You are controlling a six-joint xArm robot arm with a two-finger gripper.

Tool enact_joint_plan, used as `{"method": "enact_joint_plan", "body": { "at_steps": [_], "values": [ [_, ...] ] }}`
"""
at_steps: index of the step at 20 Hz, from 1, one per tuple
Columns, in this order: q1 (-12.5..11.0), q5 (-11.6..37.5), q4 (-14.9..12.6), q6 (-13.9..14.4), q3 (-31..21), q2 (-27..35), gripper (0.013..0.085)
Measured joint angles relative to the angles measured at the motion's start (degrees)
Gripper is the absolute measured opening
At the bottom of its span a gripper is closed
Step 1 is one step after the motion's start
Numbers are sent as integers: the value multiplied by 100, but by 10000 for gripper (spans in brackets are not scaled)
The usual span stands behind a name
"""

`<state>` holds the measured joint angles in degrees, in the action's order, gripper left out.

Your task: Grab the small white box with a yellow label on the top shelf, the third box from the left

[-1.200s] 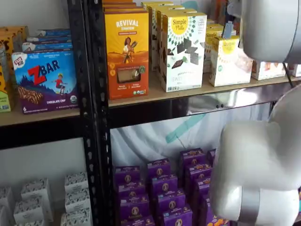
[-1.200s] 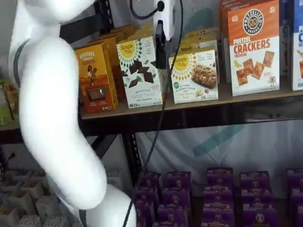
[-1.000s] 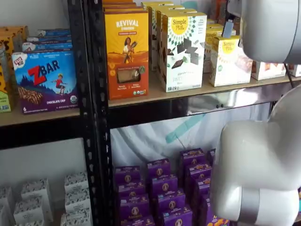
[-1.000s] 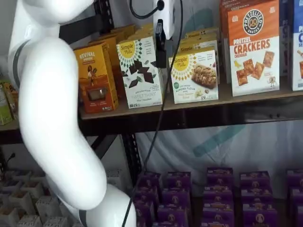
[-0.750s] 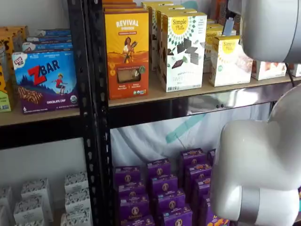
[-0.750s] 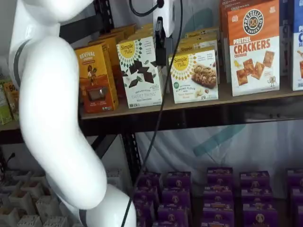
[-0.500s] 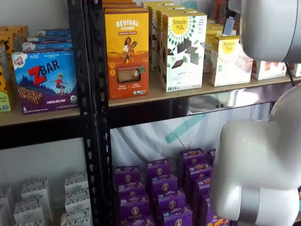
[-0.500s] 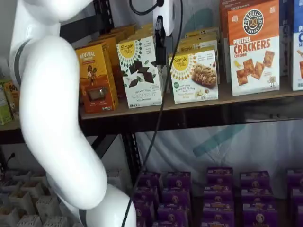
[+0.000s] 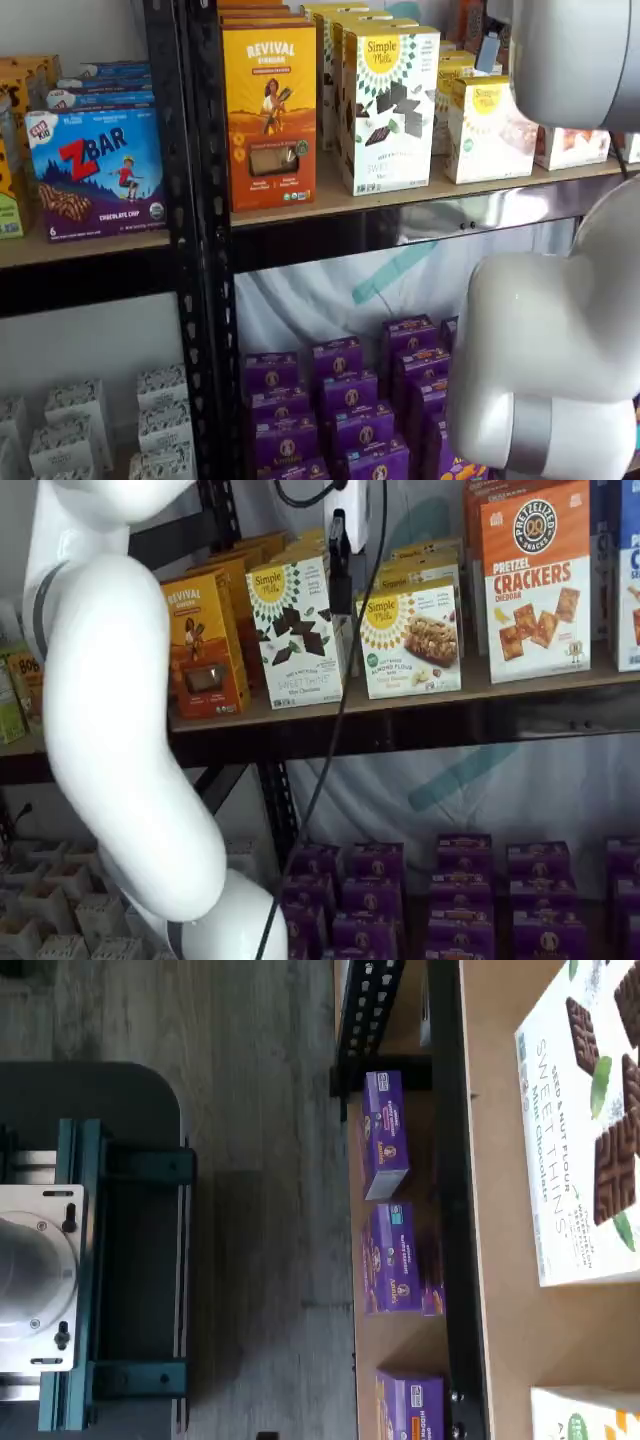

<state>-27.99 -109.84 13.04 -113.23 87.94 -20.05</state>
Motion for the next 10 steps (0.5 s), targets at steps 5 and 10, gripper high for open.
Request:
{"method": "enact_joint_plan", "body": {
  "at_steps": [5, 10],
  "values": [
    [-29, -15, -10, -28, 48, 29, 850],
    [-66, -23, 19, -50, 96, 62, 850]
  ]
}}
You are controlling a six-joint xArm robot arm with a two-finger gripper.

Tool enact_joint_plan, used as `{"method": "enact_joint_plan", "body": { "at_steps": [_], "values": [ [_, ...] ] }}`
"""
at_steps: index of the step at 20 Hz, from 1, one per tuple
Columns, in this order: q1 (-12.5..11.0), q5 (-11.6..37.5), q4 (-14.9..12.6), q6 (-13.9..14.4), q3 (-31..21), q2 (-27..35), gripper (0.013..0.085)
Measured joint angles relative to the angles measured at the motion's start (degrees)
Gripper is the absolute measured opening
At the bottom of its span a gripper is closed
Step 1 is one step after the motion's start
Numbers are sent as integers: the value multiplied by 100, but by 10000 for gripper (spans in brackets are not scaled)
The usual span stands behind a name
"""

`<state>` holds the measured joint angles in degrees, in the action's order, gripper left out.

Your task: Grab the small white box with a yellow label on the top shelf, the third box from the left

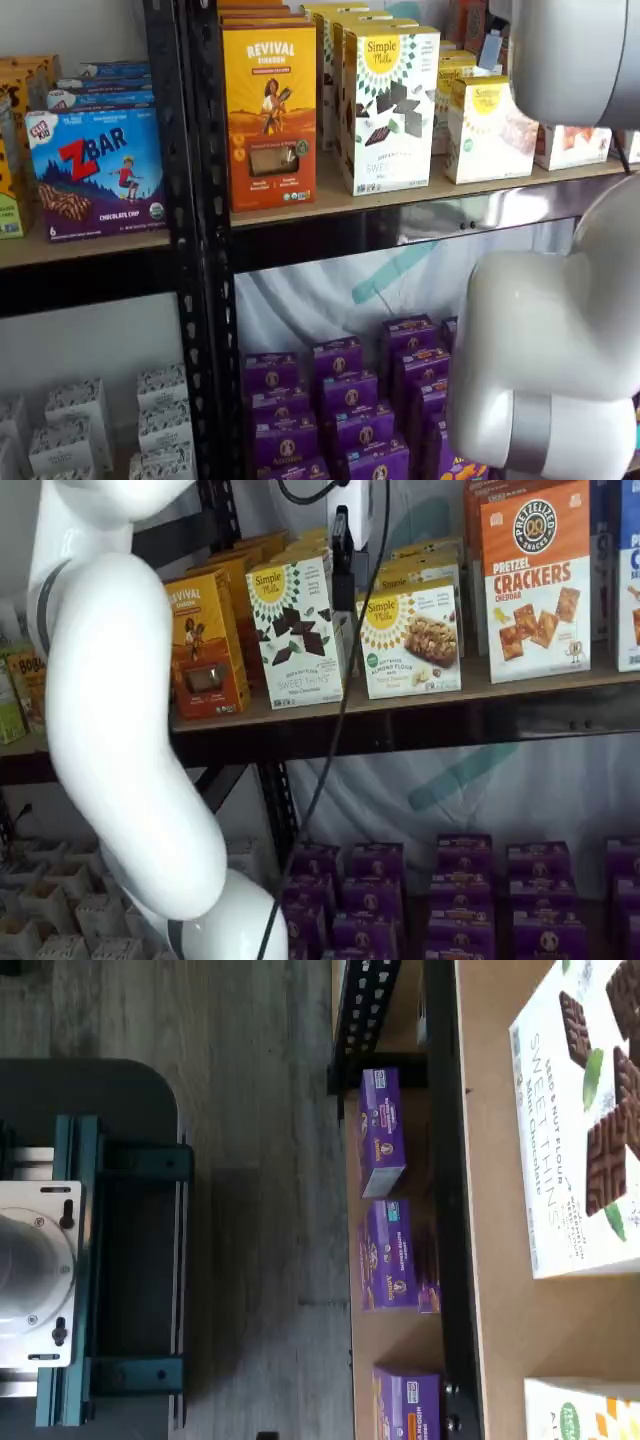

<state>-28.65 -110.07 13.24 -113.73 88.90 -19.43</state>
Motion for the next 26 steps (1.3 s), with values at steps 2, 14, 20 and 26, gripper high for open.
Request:
{"method": "enact_joint_plan", "body": {
  "at_steps": [2, 14, 20, 26],
  "values": [
    [-27, 2, 50, -7, 17, 14, 850],
    [-21, 924, 430, 30, -286, 2, 850],
    [85, 1423, 314, 3, -426, 150, 850],
    [148, 1677, 206, -19, -397, 366, 850]
  ]
}}
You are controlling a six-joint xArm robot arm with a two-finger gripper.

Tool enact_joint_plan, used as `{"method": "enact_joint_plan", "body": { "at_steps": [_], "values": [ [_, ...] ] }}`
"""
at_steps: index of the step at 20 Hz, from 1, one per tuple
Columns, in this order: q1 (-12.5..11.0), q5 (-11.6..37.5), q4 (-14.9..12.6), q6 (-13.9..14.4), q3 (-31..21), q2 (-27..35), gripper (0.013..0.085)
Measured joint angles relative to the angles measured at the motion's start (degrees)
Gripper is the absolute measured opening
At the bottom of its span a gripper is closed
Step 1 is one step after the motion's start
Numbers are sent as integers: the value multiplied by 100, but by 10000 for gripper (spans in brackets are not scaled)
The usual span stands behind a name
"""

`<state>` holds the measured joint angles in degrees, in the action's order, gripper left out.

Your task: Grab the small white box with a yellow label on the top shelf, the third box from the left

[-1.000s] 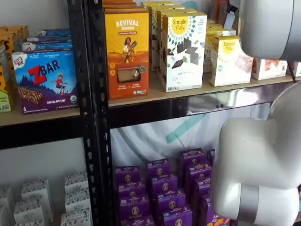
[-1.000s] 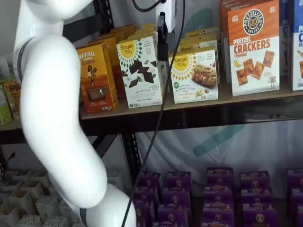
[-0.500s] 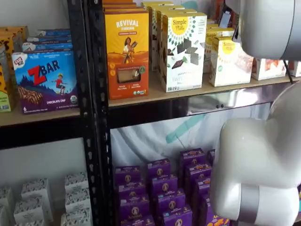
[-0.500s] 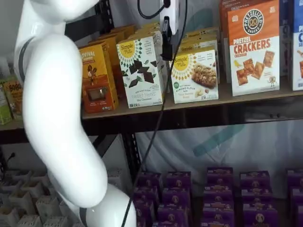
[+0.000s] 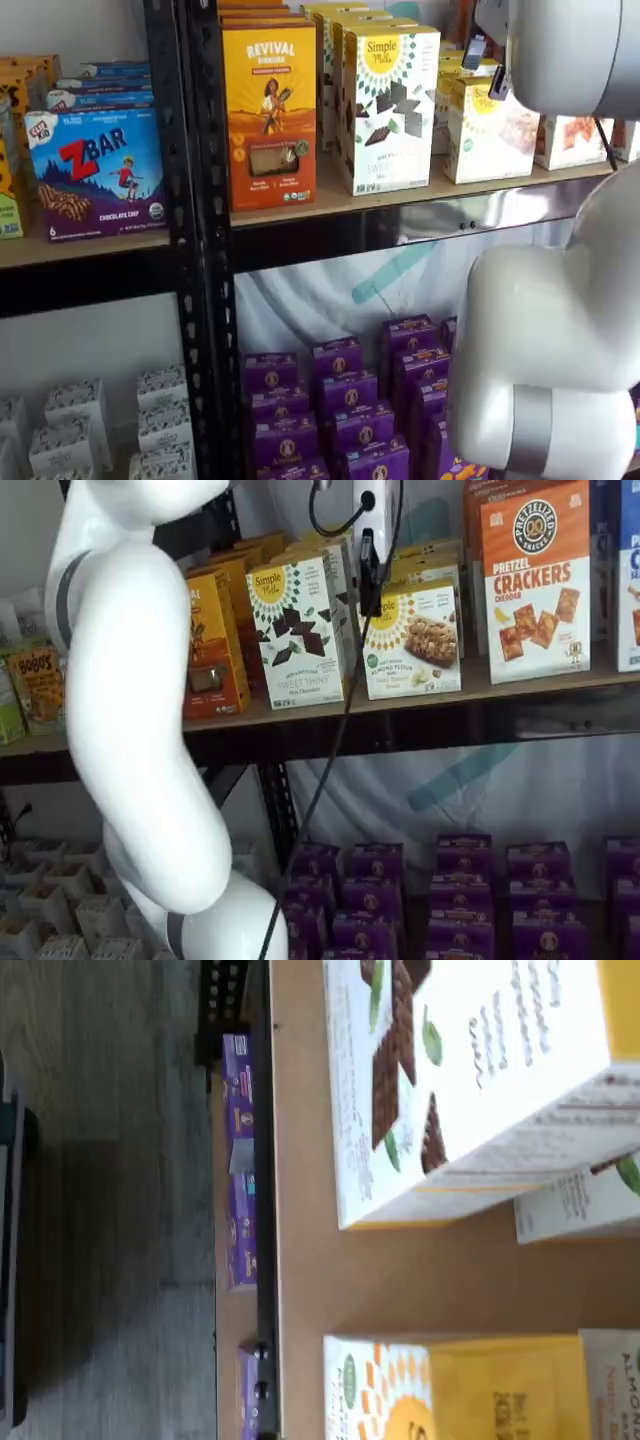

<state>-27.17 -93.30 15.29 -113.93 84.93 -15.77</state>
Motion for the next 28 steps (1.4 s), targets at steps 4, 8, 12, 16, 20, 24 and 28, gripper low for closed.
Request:
{"method": "enact_joint_plan", "body": {
  "at_steps": [4, 8, 12, 16, 20, 24, 28],
  "values": [
    [78, 72, -177, 14, 48, 138, 850],
    [153, 28, -366, 46, 118, 253, 850],
    [200, -52, -485, 73, 192, 345, 850],
    [241, -52, -568, 96, 223, 403, 850],
    [280, -56, -687, 112, 247, 441, 850],
    [293, -44, -734, 114, 243, 466, 850],
    [298, -23, -774, 110, 229, 474, 850]
  ]
}}
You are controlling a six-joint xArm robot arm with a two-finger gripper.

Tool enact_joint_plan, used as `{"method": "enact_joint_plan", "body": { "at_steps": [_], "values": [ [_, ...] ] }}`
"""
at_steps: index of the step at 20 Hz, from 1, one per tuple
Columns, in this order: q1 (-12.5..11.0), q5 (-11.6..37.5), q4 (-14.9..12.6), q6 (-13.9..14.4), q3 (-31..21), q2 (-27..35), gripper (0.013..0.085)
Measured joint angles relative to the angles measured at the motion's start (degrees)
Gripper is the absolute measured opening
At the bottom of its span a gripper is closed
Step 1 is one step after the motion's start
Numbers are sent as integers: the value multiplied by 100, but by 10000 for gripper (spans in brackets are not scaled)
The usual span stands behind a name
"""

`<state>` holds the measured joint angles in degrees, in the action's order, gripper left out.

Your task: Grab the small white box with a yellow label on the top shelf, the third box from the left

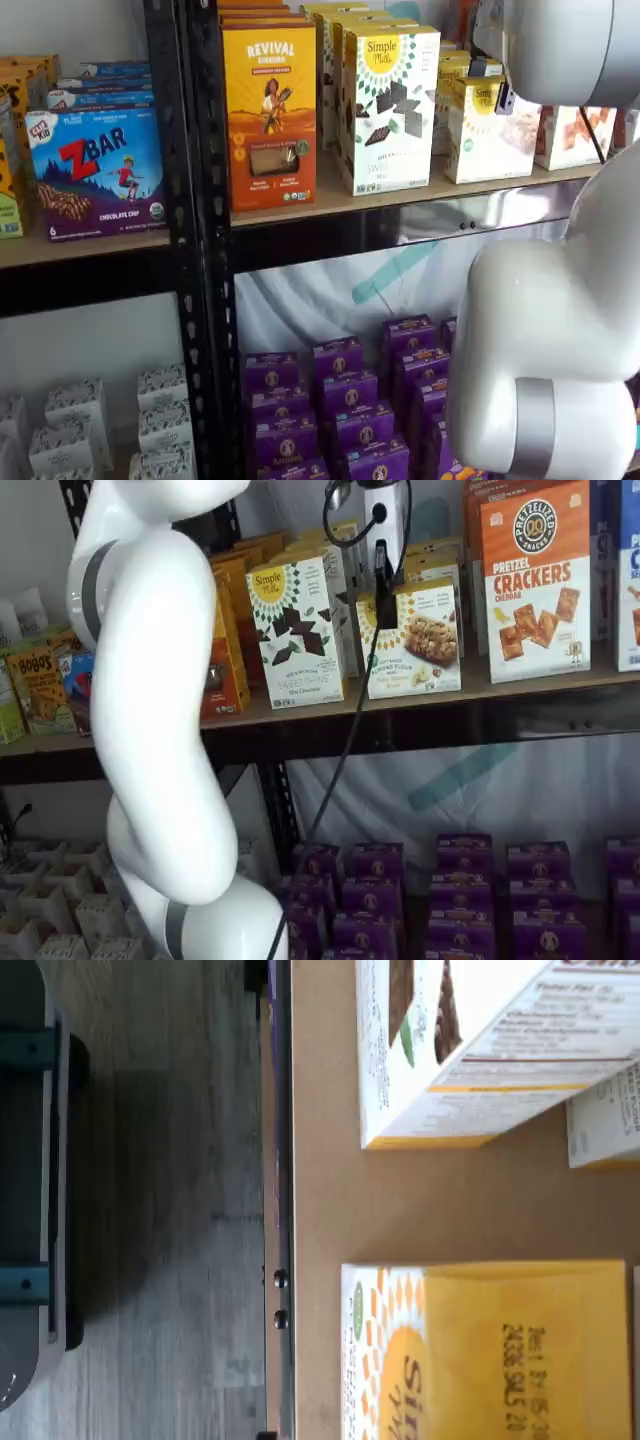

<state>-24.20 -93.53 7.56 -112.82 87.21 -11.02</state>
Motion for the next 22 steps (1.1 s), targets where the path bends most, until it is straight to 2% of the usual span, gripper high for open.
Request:
{"method": "enact_joint_plan", "body": {
  "at_steps": [22],
  "values": [
    [45, 79, -132, 15, -107, -30, 850]
  ]
}}
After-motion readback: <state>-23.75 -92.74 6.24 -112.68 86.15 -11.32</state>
